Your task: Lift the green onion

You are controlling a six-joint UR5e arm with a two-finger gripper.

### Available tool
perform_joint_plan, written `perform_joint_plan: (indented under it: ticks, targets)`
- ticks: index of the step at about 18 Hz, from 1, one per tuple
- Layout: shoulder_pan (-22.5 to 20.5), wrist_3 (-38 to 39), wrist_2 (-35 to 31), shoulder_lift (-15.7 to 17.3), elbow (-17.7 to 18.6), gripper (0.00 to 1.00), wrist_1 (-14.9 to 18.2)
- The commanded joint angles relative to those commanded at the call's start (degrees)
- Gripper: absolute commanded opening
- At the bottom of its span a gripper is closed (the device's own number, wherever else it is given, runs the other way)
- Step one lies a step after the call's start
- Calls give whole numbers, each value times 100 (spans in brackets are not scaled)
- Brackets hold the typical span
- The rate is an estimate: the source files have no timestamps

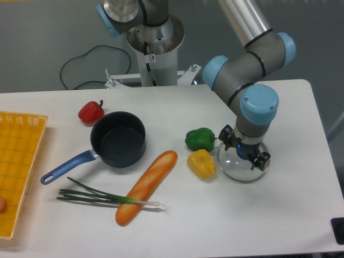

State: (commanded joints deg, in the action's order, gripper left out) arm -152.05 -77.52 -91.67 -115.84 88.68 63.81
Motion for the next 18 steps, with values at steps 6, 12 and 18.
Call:
perform_joint_plan:
  ticks: [6,12,18]
  targets:
    - [35,53,0,18,61,100,-18]
    - [210,105,17,114,299,100,-114]
    - [325,860,88,185,352,100,-114]
